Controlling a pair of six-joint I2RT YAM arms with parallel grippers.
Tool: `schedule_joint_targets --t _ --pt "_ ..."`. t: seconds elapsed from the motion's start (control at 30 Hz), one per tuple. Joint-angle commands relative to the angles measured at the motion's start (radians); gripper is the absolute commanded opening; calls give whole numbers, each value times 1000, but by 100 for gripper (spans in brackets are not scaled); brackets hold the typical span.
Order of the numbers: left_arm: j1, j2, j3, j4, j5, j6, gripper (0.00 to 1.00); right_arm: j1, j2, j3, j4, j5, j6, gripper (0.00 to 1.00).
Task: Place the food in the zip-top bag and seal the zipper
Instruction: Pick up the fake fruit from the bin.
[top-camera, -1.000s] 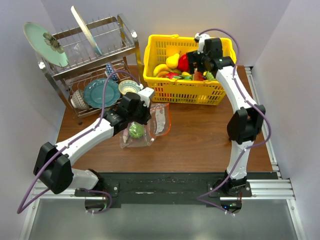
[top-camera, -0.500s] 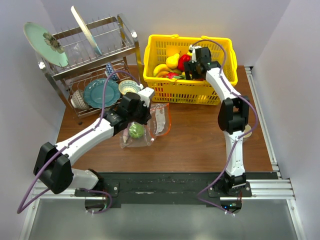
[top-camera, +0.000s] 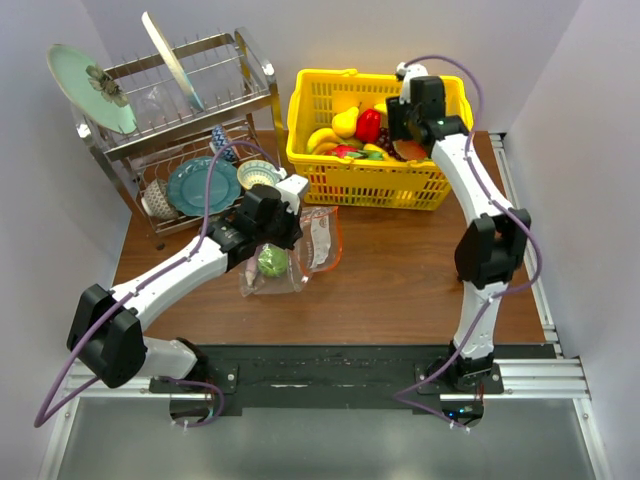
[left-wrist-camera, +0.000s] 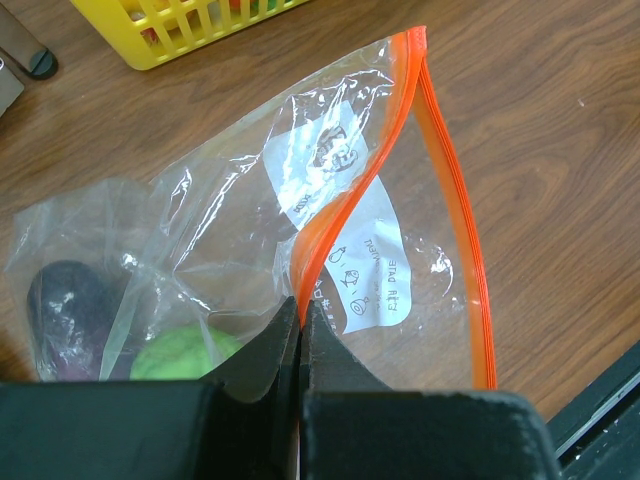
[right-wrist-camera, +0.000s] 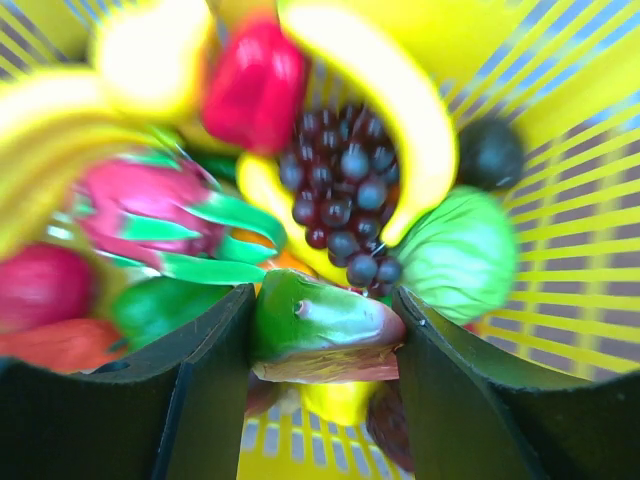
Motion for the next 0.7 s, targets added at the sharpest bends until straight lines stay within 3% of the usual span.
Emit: schedule_joint_targets --t 0.0,0.17,0.37,0.47,0.67 --pt "9 -12 27 14 2 18 0 -1 -143 29 36 -49 18 31" --pt "9 -26 24 14 2 18 0 -1 -261 17 33 -192 99 31" --pt "11 -29 24 8 -1 20 0 -1 -395 -159 119 -541 244 31" --pt "9 -31 26 7 -4 20 0 -1 -499 -295 272 -739 370 31" --pt "9 -35 35 1 -1 11 0 16 -642 -723 796 -1021 743 31"
